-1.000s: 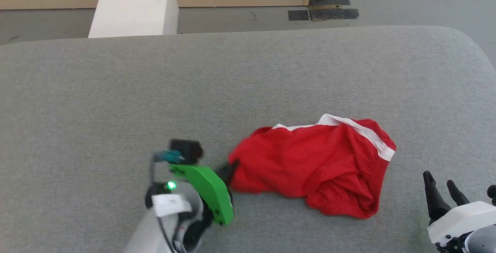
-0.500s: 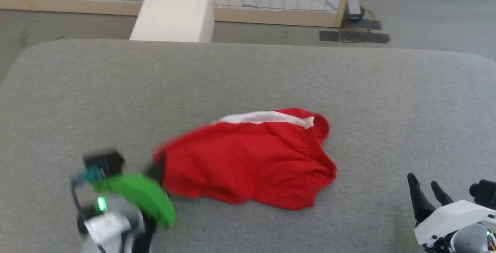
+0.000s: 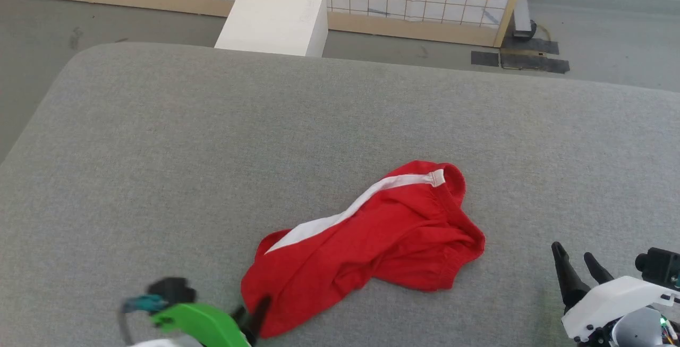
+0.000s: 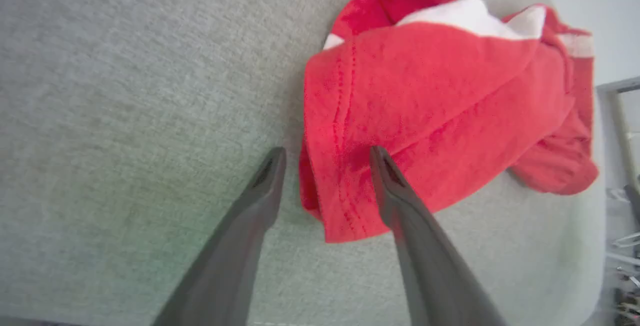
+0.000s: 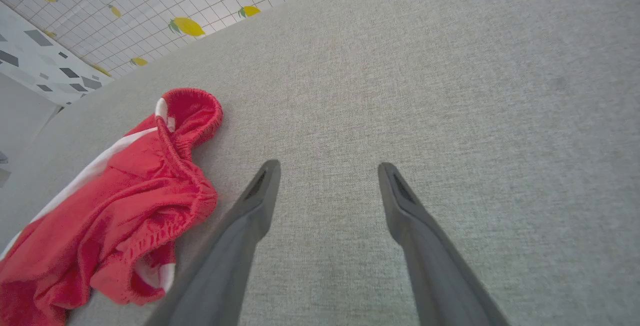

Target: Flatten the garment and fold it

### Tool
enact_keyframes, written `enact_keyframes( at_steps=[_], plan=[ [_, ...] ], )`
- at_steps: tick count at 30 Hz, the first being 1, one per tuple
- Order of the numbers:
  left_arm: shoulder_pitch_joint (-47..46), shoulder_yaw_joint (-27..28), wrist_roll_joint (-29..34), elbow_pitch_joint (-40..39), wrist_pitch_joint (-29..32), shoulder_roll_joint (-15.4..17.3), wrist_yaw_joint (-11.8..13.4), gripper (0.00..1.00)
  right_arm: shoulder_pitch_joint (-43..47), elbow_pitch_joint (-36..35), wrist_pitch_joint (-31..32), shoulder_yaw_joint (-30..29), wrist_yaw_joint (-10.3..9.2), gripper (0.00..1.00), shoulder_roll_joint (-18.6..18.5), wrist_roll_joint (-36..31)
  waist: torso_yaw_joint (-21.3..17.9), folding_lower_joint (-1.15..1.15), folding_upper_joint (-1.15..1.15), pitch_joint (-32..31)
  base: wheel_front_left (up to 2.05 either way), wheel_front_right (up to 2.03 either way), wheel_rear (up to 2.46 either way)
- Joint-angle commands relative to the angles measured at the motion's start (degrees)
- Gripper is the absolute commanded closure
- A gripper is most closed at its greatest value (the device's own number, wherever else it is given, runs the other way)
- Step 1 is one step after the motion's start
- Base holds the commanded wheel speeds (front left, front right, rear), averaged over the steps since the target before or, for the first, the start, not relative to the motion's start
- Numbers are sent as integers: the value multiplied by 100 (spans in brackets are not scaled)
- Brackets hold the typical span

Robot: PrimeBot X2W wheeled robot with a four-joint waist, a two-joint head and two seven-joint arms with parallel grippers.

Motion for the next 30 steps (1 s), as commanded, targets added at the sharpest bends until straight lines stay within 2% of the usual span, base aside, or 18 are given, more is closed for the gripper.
enact_keyframes(
  at_steps=[1, 4, 6, 9, 13, 15, 21, 23, 24, 25, 26, 30],
  plan=[
    [62, 222, -318, -163, -96, -48, -80, 0, -115, 11, -4, 21, -8, 0, -3, -47, 14, 0, 51, -3, 0, 0, 0],
    [39, 753, -1008, -544, -397, -167, -271, 0, -158, 2, 19, 149, -8, 0, -3, -92, 7, 0, 51, -3, 0, 0, 0],
    [-6, 1003, -900, -729, -828, -40, -415, 0, -238, -30, 51, 292, -8, 0, -3, -135, -5, 0, 51, 25, 0, 0, 0],
    [-114, 1270, -437, -886, -1866, 40, -596, 0, -457, -67, 183, 650, -8, 0, -3, -215, -28, 0, 51, 77, 0, 0, 0],
    [-208, 1136, 640, -813, -3145, 195, -694, 0, -932, 53, 661, 1248, -8, 0, -3, -394, -42, 0, 51, 195, 0, 0, 0],
    [-261, 1052, 1002, -703, -3561, 180, -685, 0, -1203, 207, 962, 1395, -8, 0, -3, -597, -27, 0, 51, 247, 0, 0, 0],
    [-476, 951, 1439, -269, -3855, 35, -701, 0, -1716, 753, 1981, 1686, -8, 0, -3, -1279, 141, 0, 51, 382, 0, 0, 0],
    [-518, 970, 1459, -142, -3874, 8, -725, 0, -1766, 810, 2151, 1818, -8, 0, -3, -1281, 165, 0, 51, 405, 0, 0, 0],
    [-533, 982, 1462, -102, -3879, -1, -739, 0, -1770, 825, 2211, 1865, -8, 14, -3, -1249, 166, 0, 51, 410, 0, 0, 0],
    [-544, 1004, 1457, -50, -3884, -13, -752, 0, -1776, 815, 2237, 1921, -8, 76, -3, -1218, 162, 0, 51, 413, 0, 0, 0],
    [-551, 1018, 1457, -15, -3887, -20, -761, 0, -1781, 781, 2207, 1941, -8, 100, -3, -1184, 155, 0, 51, 414, 0, 0, 0],
    [-558, 1093, 1481, 42, -3893, -67, -803, 0, -1751, 532, 1907, 1667, -8, 100, -3, -1027, 80, 0, 51, 334, 0, 0, 0]
  ],
)
